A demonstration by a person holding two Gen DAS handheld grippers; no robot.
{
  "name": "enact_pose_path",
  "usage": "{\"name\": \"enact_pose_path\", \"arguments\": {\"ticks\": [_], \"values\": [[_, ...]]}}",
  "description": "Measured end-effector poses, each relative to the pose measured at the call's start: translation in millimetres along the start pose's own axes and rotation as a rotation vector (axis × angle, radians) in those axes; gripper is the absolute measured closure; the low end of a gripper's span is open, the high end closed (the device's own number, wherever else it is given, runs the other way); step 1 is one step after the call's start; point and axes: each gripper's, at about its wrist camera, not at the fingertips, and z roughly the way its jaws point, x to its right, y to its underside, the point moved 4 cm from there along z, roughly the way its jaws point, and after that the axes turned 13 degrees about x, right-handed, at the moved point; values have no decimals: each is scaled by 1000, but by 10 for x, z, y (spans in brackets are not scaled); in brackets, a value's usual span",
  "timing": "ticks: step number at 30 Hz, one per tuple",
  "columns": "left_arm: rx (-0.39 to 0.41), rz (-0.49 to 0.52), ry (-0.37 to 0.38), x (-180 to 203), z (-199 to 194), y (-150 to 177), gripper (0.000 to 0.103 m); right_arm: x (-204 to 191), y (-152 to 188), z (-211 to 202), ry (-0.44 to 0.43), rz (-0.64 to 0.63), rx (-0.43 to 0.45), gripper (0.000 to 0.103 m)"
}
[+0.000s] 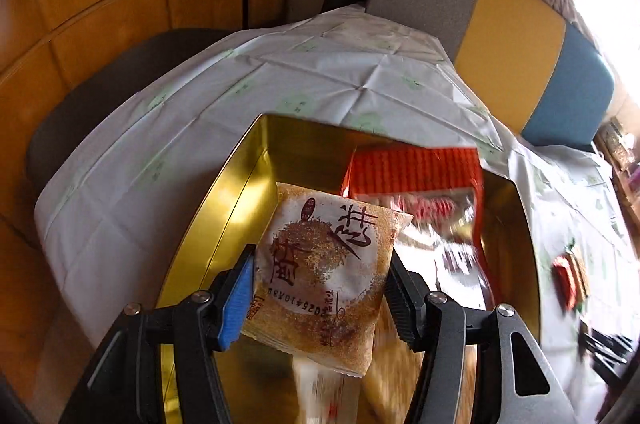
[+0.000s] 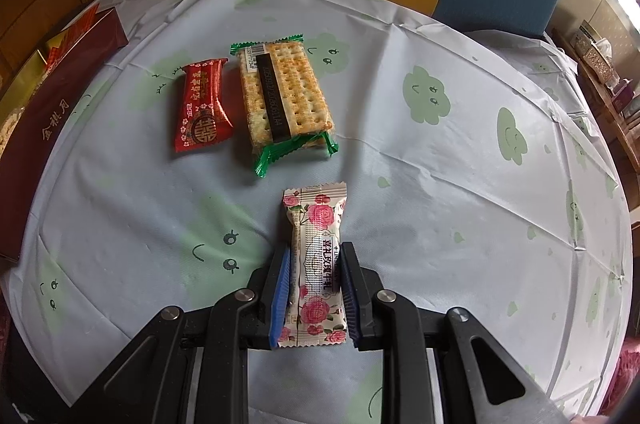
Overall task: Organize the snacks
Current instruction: 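Carry the pastry bag toward the gold tray with the left gripper, then lower the pastry bag into the gold tray and open the left gripper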
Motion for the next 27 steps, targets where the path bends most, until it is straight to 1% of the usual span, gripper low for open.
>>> {"name": "enact_pose_path", "arguments": {"ticks": [1, 4, 5, 8, 9, 11, 14, 17, 21, 24, 27], "values": [[1, 11, -25, 22, 72, -32, 42, 0, -1, 0, 0, 1, 0, 79], [-21, 38, -55, 48, 343, -86, 40, -1, -3, 0, -1, 4, 0, 79], [-34, 35, -83, 35, 410, -80, 40, 3, -3, 0, -1, 6, 0, 79], [-37, 18, -89, 30, 416, -58, 40, 8, -1, 3, 0, 6, 1, 79], [-33, 15, -97, 31, 388, -38, 40, 7, 0, 5, 0, 6, 0, 79], [-23, 10, -90, 56, 292, 26, 40, 15, -2, 8, 2, 2, -1, 79], [-3, 32, -113, 121, 139, 147, 40, 4, -1, 11, 8, -9, 0, 79], [20, 56, -106, 219, -96, 275, 40, -1, 0, 9, 15, -21, 1, 79], [50, 74, -78, 342, -379, 372, 40, -8, 5, 4, 19, -24, 2, 79], [68, 84, -69, 394, -526, 403, 40, -13, 6, 2, 22, -26, 3, 79], [61, 83, -51, 424, -623, 454, 40, -23, 5, 1, 26, -28, 4, 79]]}}
